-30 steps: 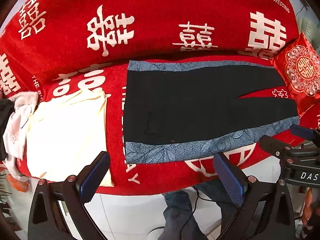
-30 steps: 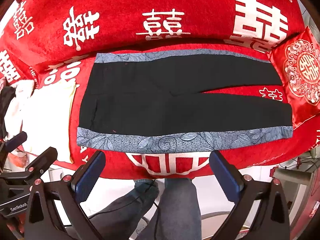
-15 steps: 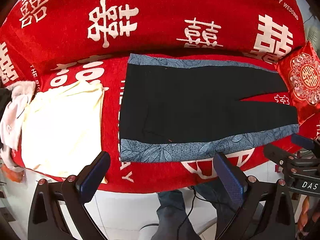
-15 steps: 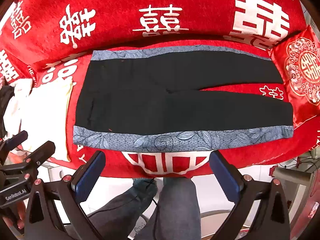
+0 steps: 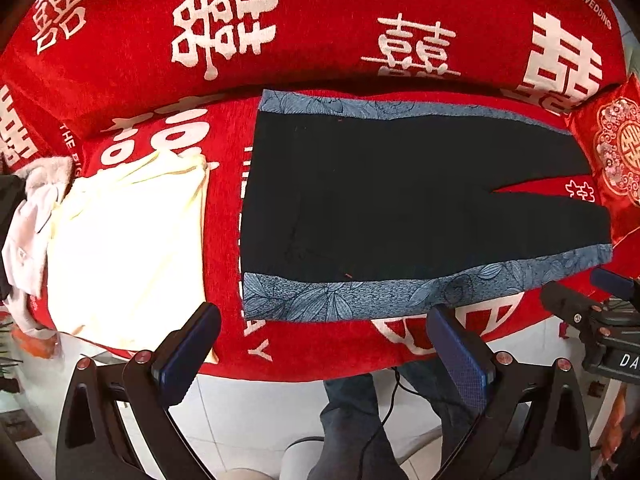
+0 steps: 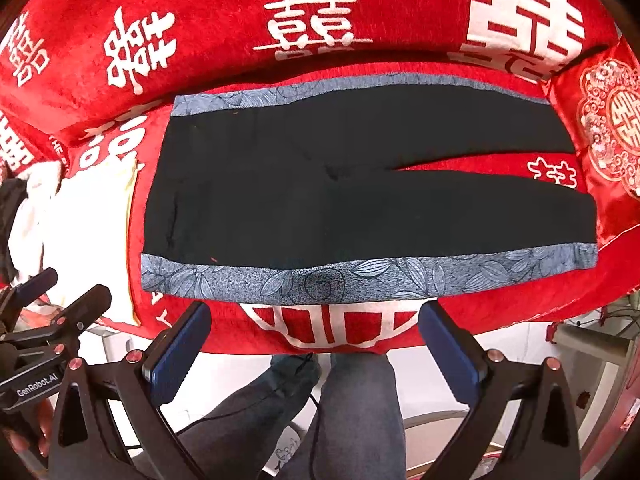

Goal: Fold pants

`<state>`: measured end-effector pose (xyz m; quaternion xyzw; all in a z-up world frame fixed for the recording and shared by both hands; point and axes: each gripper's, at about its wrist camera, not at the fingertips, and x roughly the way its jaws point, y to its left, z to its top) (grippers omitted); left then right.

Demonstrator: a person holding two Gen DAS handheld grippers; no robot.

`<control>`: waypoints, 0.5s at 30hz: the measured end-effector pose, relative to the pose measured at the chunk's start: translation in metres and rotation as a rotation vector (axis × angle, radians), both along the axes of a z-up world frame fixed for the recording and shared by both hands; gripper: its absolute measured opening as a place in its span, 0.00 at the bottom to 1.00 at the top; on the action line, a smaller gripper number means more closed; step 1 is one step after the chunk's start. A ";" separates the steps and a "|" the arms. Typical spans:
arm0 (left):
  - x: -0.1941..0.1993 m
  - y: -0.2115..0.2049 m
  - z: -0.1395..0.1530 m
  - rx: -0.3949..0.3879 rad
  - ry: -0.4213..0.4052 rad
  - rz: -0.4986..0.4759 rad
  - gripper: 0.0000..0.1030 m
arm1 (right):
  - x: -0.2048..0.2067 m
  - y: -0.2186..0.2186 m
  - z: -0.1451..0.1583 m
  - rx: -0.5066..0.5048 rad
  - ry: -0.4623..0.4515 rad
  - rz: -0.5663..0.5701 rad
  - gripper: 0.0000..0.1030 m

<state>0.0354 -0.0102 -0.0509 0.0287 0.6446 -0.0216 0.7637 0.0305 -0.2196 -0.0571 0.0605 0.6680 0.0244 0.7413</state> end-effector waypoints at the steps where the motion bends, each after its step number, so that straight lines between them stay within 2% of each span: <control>1: 0.001 0.000 -0.002 0.000 0.005 0.003 1.00 | 0.001 -0.001 -0.003 0.004 0.006 -0.003 1.00; 10: 0.005 0.000 -0.019 -0.007 0.030 0.030 1.00 | 0.002 -0.006 -0.018 0.037 0.036 0.004 1.00; 15: 0.004 -0.001 -0.035 0.009 0.044 0.042 1.00 | 0.000 -0.009 -0.038 0.046 0.070 -0.003 1.00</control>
